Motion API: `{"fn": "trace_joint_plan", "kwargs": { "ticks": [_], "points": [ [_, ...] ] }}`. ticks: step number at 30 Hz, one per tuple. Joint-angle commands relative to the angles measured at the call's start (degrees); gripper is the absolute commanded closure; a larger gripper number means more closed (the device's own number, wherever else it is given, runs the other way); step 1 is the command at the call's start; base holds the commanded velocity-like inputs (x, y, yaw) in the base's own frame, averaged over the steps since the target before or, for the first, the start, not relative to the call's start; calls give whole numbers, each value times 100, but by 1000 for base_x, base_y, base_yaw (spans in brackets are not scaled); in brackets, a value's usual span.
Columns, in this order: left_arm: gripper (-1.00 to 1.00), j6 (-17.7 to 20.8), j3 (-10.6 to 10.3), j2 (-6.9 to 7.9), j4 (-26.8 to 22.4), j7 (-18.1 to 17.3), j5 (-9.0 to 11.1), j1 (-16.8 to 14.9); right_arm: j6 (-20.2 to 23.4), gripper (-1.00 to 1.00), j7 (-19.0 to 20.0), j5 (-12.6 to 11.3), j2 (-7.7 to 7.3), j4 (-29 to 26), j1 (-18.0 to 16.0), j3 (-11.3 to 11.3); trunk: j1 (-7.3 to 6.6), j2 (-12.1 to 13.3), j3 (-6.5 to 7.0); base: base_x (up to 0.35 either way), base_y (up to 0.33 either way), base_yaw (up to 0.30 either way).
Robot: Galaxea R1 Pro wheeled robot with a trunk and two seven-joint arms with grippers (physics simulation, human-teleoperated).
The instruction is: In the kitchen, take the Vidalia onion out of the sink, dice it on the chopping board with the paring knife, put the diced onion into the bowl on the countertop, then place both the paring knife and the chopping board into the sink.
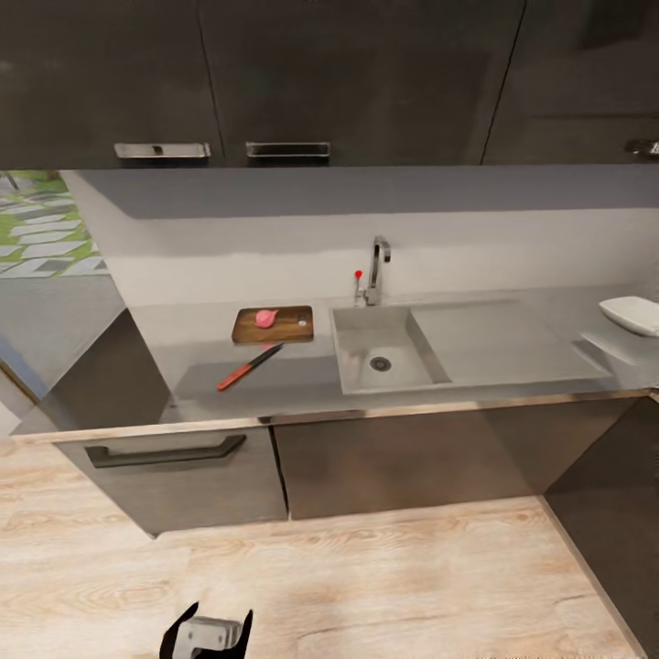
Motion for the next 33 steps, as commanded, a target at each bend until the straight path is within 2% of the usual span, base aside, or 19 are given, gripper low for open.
{"fn": "trace_joint_plan", "kwargs": {
  "ticks": [1, 3, 5, 6, 9, 12, 14, 16, 21, 26, 30, 33],
  "points": [
    [-100, -68, 22, 4, 25, 5, 14, 83, -19, -100, -37, -39, -3, 2, -5, 49, 4, -10, -2, 0, 0, -191],
    [-100, -340, 292, 4, 171, 3, 40, 302, -19, -100, -39, -41, -7, -7, -5, 45, 4, -10, 11, 0, 0, -193],
    [-100, -441, 484, -17, 255, 0, 74, 397, -19, -100, -41, -43, -8, -9, -5, 43, 4, -10, 25, 0, 0, -194],
    [-100, -513, 655, -58, 367, -3, 130, 468, -19, -100, -43, -44, -13, -10, -5, 42, 4, -10, 31, 0, 0, -197],
    [-100, -612, 899, -139, 718, -16, 359, 560, -19, -100, -45, -45, -39, -12, -5, 41, 4, -10, 51, 0, 0, -200],
    [-100, -659, 1007, -152, 991, -22, 627, 598, -19, -100, -45, -45, -58, -12, -5, 40, 4, -10, 70, 0, 0, -203],
    [-100, -993, 1258, -151, 1387, -28, 714, 614, -19, -100, -46, -45, -77, -12, -5, 40, 4, -10, 83, 0, 0, -205],
    [-100, -1218, 1410, -151, 1601, -41, 739, 618, -19, -100, -46, -45, -82, -13, -5, 40, 4, -10, 97, 0, 0, -205],
    [-100, -1492, 1556, -153, 2095, -63, 762, 616, -19, -100, -46, -45, -88, -27, -5, 40, 4, -10, 129, 0, 0, -209],
    [-100, -1679, 1567, -158, 2625, -66, 762, 612, -26, -100, -46, -45, -90, -30, -5, 40, 4, -10, 159, 0, 0, -236],
    [-100, -2060, 1585, -151, 2977, -67, 758, 612, -28, -100, -46, -45, -118, -38, -5, 40, 4, -10, 182, 0, 0, -246],
    [-100, -2114, 1597, -145, 3057, -67, 757, 613, -30, -100, -46, -45, -124, -39, -5, 40, 4, -10, 199, 0, 0, -247]
  ]
}}
